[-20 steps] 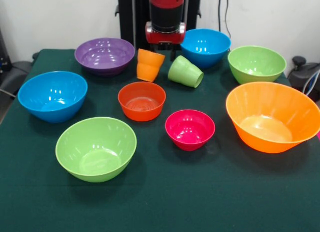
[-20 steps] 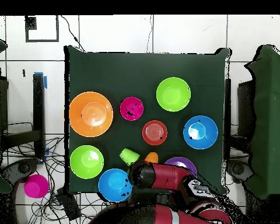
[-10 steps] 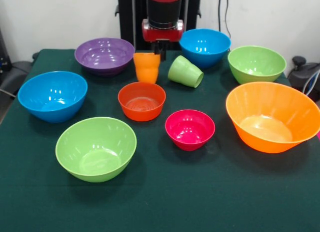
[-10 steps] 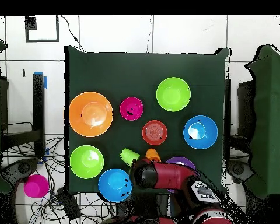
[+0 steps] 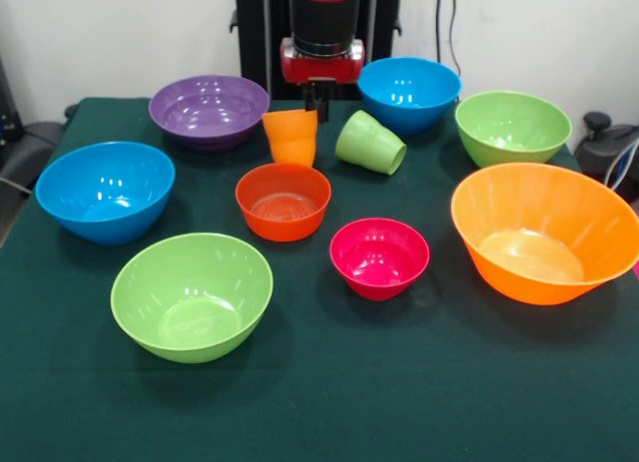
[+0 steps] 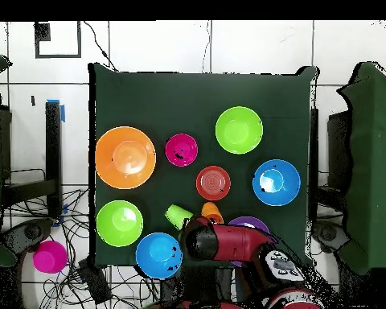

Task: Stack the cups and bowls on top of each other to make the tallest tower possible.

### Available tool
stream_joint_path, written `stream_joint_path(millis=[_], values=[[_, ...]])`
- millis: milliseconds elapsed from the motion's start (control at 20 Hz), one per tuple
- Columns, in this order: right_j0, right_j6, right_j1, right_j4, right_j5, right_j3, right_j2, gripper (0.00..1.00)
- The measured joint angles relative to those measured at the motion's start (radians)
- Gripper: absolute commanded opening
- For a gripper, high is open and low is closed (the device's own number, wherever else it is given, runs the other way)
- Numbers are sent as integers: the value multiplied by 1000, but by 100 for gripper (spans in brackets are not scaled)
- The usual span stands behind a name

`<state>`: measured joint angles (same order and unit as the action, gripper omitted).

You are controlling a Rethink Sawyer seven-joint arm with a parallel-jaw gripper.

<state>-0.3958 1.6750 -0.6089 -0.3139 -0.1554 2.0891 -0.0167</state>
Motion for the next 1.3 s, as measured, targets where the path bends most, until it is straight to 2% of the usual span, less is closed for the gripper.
stream_joint_path(millis=[800,1150,1300], values=[[10,0,-52,0,6,0,0,0],[-4,0,-147,0,5,11,-7,0],[-10,0,-213,5,-21,12,-13,0]])
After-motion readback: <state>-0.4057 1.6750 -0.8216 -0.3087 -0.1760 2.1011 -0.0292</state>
